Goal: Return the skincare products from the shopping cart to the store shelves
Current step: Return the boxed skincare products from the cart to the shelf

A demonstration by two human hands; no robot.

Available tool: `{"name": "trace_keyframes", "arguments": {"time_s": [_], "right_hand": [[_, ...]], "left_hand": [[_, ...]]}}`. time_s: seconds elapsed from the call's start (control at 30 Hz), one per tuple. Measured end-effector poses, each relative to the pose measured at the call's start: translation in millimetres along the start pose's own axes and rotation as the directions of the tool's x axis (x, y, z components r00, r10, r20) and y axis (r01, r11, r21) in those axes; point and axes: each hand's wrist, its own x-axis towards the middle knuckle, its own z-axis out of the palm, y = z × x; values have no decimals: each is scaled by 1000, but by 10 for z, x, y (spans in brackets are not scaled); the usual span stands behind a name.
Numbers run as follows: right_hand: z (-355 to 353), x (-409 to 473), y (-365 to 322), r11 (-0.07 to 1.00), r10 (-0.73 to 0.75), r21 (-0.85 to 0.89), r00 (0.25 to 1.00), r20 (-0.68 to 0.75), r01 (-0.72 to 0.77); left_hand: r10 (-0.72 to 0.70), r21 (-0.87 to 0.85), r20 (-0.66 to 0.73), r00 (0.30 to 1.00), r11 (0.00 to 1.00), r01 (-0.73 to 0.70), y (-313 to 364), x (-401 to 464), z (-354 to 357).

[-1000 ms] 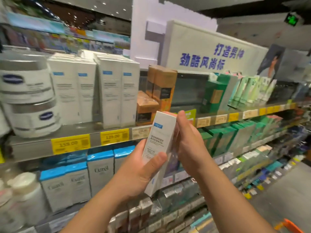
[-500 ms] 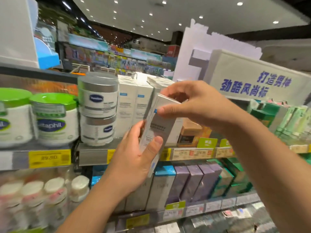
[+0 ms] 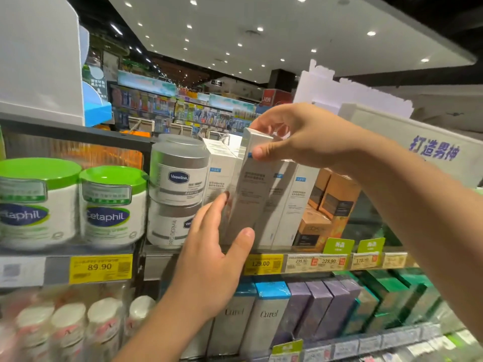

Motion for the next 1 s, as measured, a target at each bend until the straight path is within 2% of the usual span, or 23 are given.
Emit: {"name": "trace_keyframes", "arguments": {"time_s": [0.17, 0.53, 1.0], "right_hand": [[82, 84, 13, 989, 23, -148, 999, 36, -18], [260, 93, 136, 971, 58, -233, 998, 36, -48], [473, 149, 254, 938, 1, -345, 997, 76, 25]], "left_hand": [[-10, -37, 7, 1000, 999, 10, -28, 58, -26], [-52, -52, 78, 996, 997, 56, -140, 78, 26], [-82, -67, 99, 992, 994, 89, -163, 101, 43]]}}
